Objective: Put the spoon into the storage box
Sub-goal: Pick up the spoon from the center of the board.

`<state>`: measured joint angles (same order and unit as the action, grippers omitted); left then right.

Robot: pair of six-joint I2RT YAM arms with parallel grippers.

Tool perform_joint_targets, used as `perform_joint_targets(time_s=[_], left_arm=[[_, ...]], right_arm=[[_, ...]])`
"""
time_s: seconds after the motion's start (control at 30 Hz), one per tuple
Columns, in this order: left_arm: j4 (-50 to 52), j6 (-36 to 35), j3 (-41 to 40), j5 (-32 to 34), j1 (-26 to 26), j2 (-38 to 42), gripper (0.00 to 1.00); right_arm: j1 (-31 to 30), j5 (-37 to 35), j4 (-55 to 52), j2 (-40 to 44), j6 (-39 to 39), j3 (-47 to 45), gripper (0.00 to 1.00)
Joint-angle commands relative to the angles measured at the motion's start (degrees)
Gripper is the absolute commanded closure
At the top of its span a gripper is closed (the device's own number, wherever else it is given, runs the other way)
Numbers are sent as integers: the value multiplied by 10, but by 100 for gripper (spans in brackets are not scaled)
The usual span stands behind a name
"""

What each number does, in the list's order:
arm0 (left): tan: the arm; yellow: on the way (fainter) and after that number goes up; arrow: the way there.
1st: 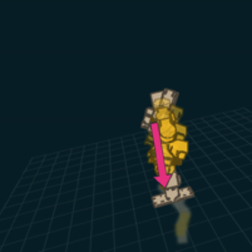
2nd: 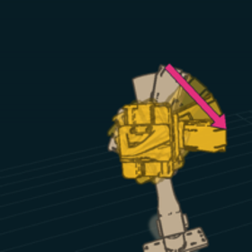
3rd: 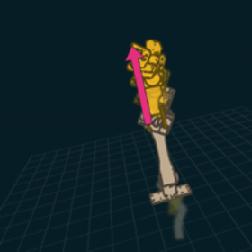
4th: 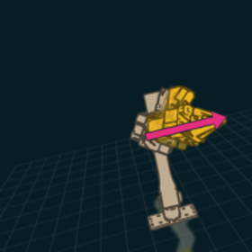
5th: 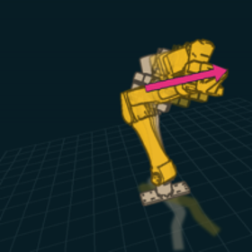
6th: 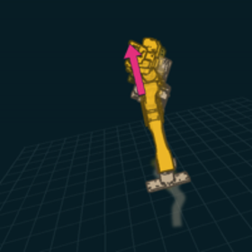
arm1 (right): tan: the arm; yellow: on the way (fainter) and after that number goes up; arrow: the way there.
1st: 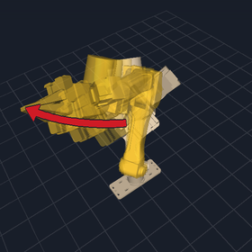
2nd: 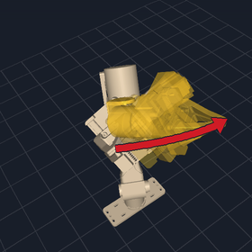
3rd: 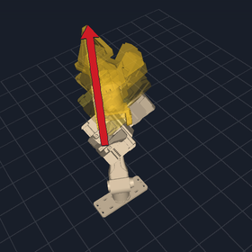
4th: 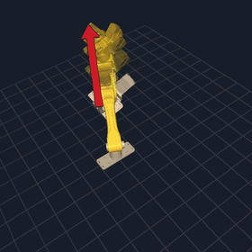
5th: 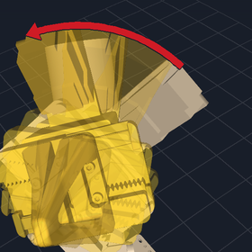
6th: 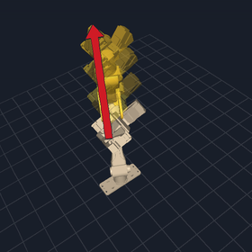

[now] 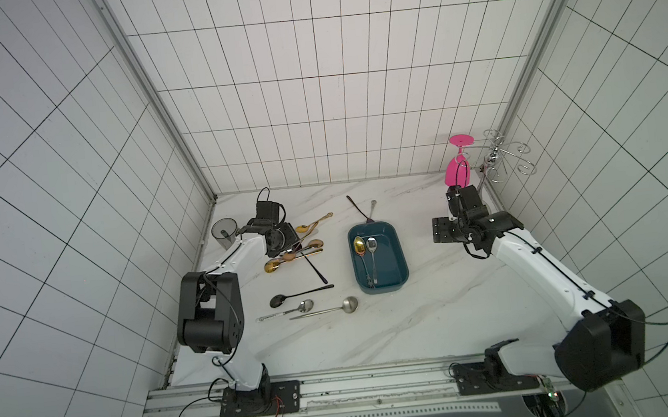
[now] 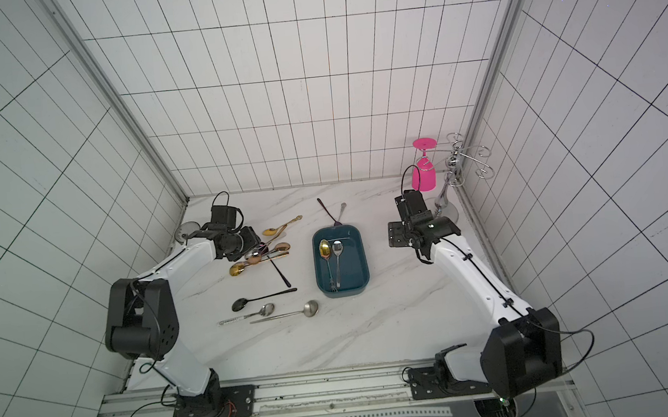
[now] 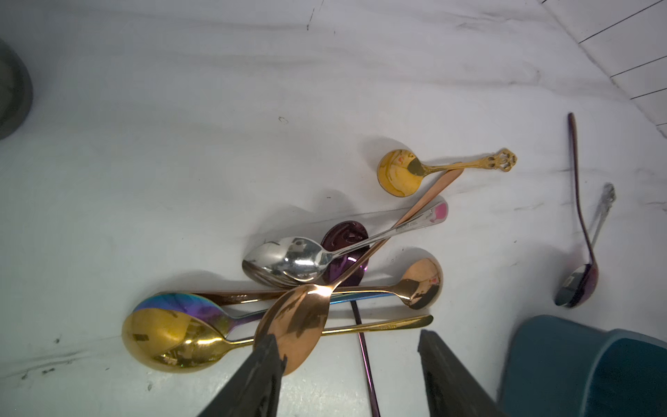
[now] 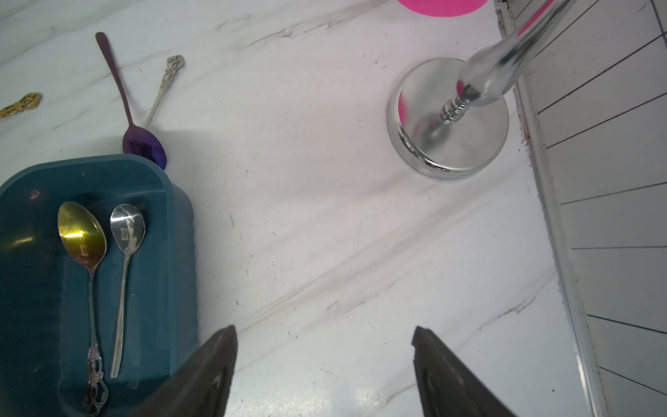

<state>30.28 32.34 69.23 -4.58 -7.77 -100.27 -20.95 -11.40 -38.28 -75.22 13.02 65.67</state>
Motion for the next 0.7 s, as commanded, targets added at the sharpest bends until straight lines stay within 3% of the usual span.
perform_joint_targets(time_s=[0.0, 0.1, 0.27, 0.33, 0.37, 0.67], left_arm=[[10, -76, 24, -12, 1, -24, 43], [28, -177, 66, 3, -9, -32, 46], [84, -346, 144, 86, -29, -53, 47], [102, -415, 152, 82, -32, -65, 47], [124, -442, 164, 84, -36, -76, 47], [244, -602, 229, 78, -40, -136, 47]], right_arm=[[6, 1, 10, 10, -8, -19, 18], [6, 1, 10, 13, -10, -21, 15], [6, 6, 14, 15, -12, -23, 12], [6, 8, 14, 13, -11, -22, 0], [7, 8, 14, 14, -12, -22, 1], [6, 5, 14, 12, -13, -22, 1]])
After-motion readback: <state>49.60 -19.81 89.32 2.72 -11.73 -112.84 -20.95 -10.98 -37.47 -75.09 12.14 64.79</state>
